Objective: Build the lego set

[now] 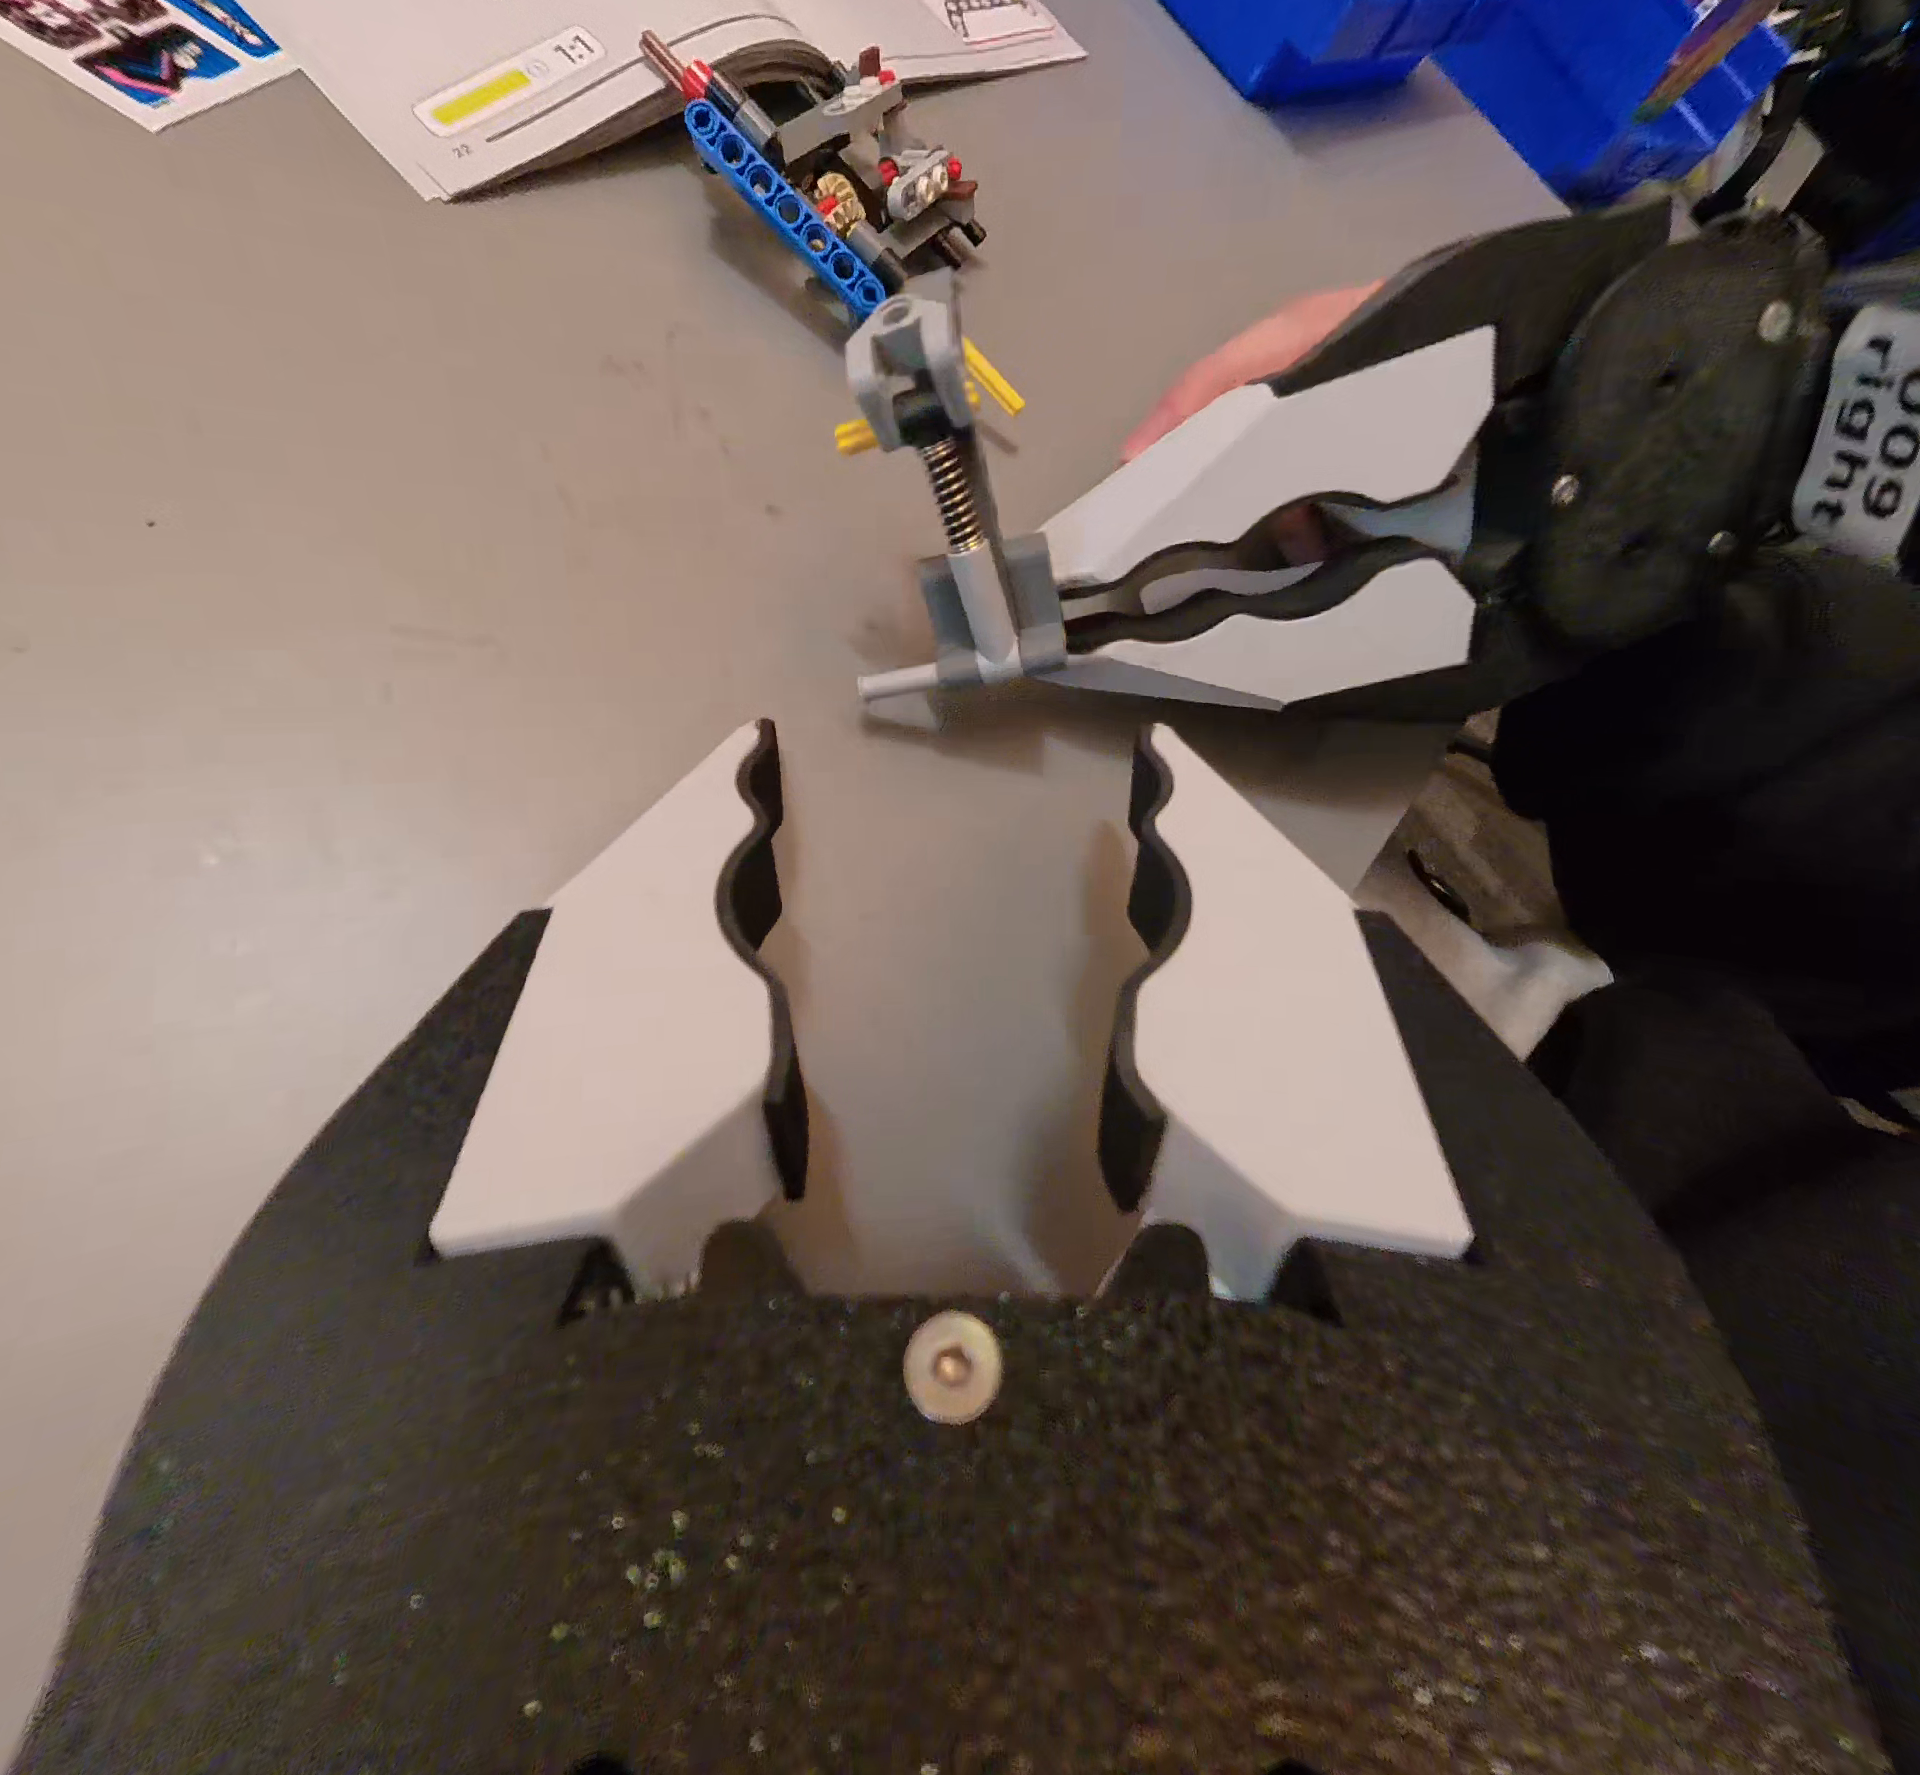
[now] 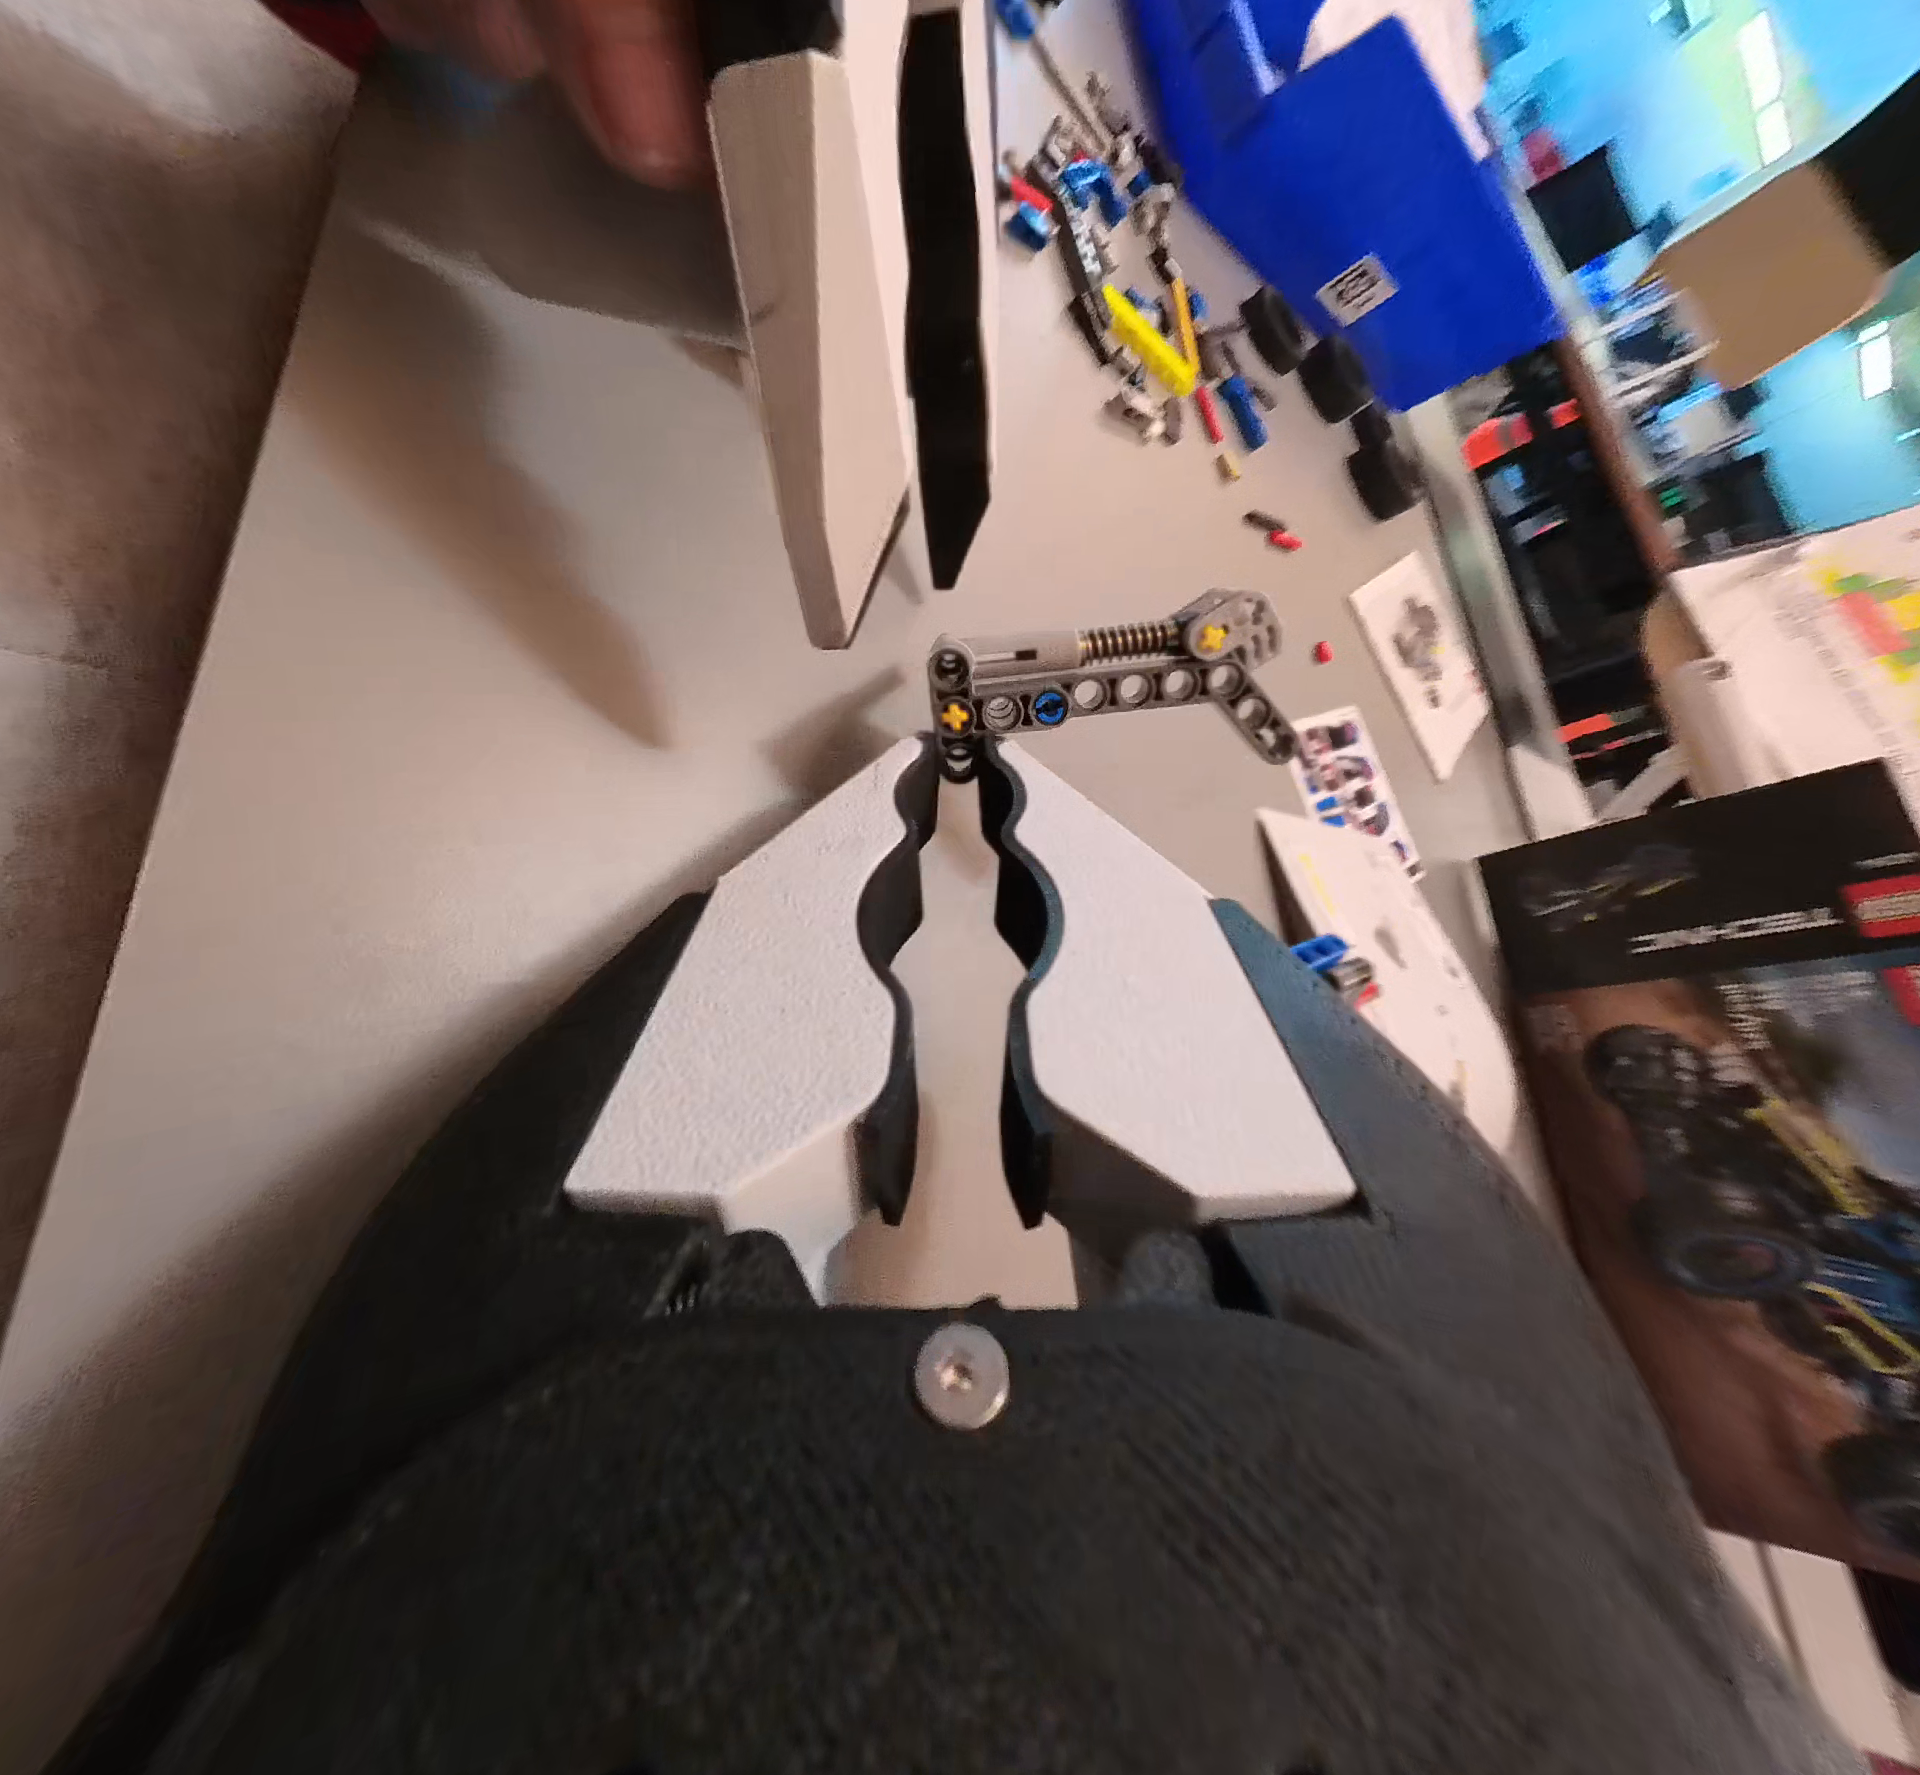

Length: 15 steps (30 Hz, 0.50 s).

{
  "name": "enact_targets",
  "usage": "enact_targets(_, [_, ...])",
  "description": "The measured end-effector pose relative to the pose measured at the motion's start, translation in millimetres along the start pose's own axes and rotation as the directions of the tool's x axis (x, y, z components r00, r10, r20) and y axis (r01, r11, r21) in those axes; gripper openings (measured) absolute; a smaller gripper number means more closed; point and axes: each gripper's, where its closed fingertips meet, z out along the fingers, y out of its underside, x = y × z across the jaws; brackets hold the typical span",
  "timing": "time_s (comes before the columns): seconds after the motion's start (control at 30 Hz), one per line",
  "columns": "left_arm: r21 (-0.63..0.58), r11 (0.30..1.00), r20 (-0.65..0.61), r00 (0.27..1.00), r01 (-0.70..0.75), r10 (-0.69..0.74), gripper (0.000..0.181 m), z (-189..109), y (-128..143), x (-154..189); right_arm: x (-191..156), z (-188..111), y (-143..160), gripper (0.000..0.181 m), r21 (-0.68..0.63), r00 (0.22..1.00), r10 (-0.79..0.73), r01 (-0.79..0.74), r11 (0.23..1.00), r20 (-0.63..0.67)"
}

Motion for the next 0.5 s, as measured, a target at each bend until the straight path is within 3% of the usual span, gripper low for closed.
enact_targets(0.23, [0.085, 0.995, -0.045, 0.998, 0.049, -0.045, 0.070, 1.0, -15.0, 4.0, 24.1, -2.7, -25.6, 0.005, 0.111, 0.978, -0.034, 0.058, 0.992, -0.204])
enact_targets(0.5, [0.123, 0.992, 0.038, 0.999, -0.030, 0.025, 0.071, -2.3, -27.7, 0.7, 31.5, -7.2, -29.1, 0.005, 0.121, 0.961, -0.062, 0.097, 0.988, -0.270])
